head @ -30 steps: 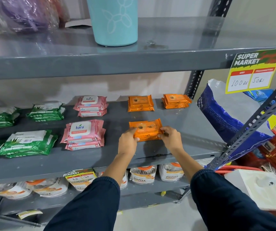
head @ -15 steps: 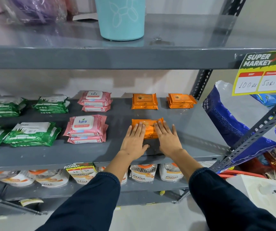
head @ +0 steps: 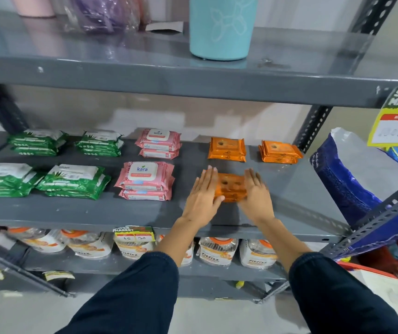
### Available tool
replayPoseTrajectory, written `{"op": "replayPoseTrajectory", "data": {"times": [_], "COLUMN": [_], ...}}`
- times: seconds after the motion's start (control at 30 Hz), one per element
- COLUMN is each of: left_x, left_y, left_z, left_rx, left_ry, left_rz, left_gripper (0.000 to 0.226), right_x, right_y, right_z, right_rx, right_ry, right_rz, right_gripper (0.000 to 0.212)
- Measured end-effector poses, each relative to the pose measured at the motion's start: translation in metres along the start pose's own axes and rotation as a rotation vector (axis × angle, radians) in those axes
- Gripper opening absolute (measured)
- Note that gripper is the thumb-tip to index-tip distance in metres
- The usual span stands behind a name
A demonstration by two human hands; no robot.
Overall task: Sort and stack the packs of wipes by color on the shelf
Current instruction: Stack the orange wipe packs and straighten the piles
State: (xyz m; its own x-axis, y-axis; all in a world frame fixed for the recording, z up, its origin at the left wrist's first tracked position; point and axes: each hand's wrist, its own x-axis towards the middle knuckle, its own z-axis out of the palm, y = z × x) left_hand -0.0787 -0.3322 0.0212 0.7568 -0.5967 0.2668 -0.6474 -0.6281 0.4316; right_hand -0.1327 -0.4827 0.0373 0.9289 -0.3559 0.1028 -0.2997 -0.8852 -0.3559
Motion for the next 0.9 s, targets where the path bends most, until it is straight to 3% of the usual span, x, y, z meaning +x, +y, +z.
{"op": "replayPoseTrajectory", "data": {"times": [0.1,0.17,0.23,0.4,0.6,0.9], "left_x": [-0.013,-0.023,-0.028,-0.040,-0.046,-0.042], "left_y": [-0.017,-0.043,-0.077,-0.153,-0.185,-0.187], "left_z": [-0.033,-0.064,-0.090,-0.119,-0.109,-0.101], "left_rx": [-0.149,-0.250,-0.268,-0.260,-0.538,-0.569], "left_ry": [0.287,0.464,0.535,0.242,-0.019,-0.065], "left_rz": [-0.186,-0.331,-0.457,-0.591,-0.544,-0.545], "left_gripper": [0.067,0.065,0.065,0.061,0.055,0.047], "right_x": [-0.003,-0.004,-0.003,0.005,0.009,0.013], "right_y": [-0.051,-0.097,-0.136,-0.198,-0.215,-0.216], "right_z": [-0.001,0.006,0.014,0.046,0.075,0.087], "right_rx": [0.435,0.743,0.953,1.000,0.957,0.898], "right_ry": [0.077,-0.013,-0.119,-0.270,-0.209,-0.177], "right_rz": [0.166,0.273,0.334,0.367,0.471,0.476], "right_gripper": [0.056,0.052,0.058,0.060,0.057,0.055]}}
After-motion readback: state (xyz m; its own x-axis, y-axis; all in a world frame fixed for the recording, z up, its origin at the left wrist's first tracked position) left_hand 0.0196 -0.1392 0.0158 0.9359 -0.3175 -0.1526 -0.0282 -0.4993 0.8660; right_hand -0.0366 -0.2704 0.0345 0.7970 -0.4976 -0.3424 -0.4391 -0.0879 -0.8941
